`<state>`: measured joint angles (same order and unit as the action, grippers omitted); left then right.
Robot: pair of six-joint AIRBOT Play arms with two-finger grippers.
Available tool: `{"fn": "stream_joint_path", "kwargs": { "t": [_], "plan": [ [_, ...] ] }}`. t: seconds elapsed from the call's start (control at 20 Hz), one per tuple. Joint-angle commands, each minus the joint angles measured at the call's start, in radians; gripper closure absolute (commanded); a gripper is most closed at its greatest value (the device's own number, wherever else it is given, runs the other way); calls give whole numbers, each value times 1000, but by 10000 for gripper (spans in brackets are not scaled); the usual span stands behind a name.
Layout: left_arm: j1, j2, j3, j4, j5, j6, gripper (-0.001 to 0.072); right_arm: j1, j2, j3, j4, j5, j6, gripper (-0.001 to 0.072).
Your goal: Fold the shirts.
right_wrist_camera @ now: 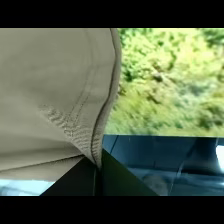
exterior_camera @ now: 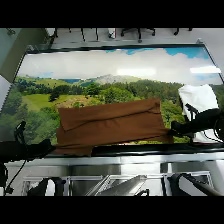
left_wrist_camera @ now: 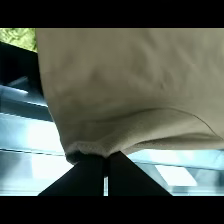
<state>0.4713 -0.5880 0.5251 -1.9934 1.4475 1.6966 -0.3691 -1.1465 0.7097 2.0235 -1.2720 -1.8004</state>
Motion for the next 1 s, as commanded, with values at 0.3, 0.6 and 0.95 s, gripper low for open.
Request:
{"fn": "stream_joint_path", "kwargs": {
  "t": [0.3,0.6,0.95],
  "plan": [
    [-42,-453,334,-276,-253,76,693,60,-195,192,364,269,-179,691],
    [-212,-805,565,-229,-351,32,693,154,-470,429,363,323,-180,691],
    [-304,-1054,739,-173,-364,23,693,153,-529,455,358,330,-236,687]
  ]
}}
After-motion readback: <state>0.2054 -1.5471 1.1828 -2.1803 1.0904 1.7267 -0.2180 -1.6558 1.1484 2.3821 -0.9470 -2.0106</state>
